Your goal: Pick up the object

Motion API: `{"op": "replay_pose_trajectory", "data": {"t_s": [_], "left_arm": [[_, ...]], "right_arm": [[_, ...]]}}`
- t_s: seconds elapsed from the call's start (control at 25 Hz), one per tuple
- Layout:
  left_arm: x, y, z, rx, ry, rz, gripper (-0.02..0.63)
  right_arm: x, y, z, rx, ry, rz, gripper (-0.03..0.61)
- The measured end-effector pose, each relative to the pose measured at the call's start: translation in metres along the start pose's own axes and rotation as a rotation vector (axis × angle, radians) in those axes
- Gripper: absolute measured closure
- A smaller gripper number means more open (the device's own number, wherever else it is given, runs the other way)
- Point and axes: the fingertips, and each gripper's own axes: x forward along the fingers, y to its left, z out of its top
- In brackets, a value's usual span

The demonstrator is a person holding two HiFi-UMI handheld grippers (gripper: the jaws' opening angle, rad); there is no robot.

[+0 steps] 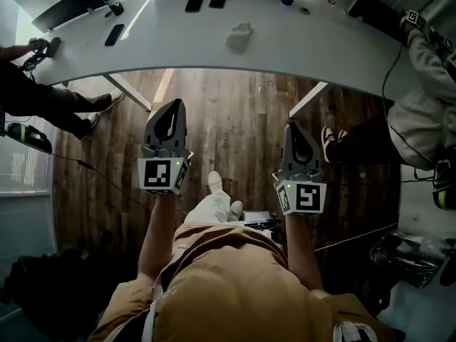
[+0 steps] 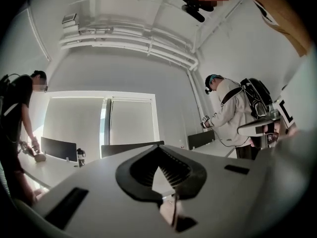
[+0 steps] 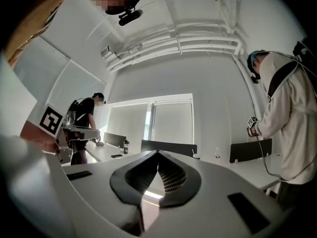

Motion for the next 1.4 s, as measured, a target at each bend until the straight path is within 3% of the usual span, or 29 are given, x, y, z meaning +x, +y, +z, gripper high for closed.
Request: {"op": "replay_pose_trajectory", "data": {"t_s": [0.44,0.68,0.88,1.4], "left_arm": [[0.060,0.041,-0.002,-0.020,-0.006,-0.030,0.607],[0.080,0.052,-0.005,-0.048,0.012,-0.038,0.607],[0.096,0.050,-0.006,-0.027,0.018,-0.075,0.607],[0.172,0.060,-0.016,-0.024,0.025,0.022,0.607]], "right_arm": [[0.072,-0.004,0.009,0.002,-0.003,-0.025,0.572],[0.088,-0.013,0.006,0.005,0.020,-0.053,0.572],[0.103,-0.013,-0.002,0.004,0.031,-0.033,0.572],[0.172,-0.063,-0.017,0.045,0.016,0.015,0.572]]}}
